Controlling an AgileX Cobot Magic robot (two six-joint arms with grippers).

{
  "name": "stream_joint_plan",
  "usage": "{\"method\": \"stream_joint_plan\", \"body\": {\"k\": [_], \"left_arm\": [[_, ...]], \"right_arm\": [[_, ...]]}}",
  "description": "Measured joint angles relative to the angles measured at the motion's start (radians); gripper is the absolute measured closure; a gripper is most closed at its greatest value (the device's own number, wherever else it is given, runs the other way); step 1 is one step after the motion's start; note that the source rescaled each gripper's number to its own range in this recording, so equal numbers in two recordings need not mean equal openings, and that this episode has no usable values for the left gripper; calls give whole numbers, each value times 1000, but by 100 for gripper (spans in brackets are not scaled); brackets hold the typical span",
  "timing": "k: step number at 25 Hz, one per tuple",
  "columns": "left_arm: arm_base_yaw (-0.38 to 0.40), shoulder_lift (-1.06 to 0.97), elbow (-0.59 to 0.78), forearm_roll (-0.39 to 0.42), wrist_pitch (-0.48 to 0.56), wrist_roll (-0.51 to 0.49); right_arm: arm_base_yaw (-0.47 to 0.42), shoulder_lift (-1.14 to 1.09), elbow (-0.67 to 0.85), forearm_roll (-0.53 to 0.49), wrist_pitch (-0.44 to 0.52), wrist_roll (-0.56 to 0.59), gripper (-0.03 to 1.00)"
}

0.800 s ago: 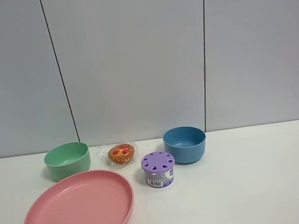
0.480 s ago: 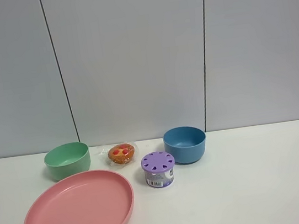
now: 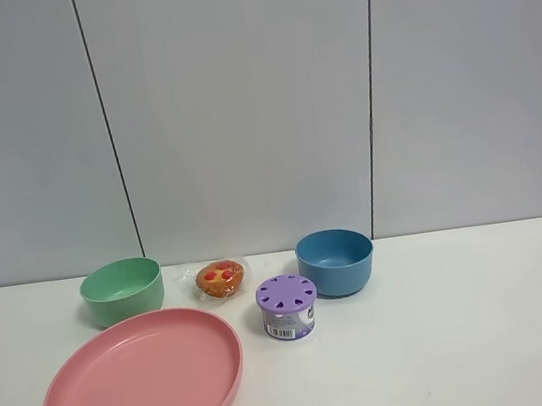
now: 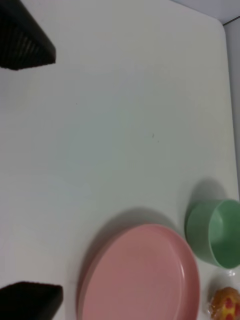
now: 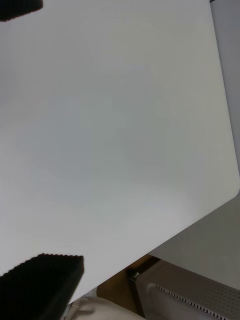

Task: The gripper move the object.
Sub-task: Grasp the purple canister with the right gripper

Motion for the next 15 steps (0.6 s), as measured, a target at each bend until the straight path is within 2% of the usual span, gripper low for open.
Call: {"method": "stream_joint_plan", "body": {"k": [15], "left_arm": [[0, 0, 0, 0, 0, 0]], "right_arm": [[0, 0, 0, 11, 0, 0, 3]]}}
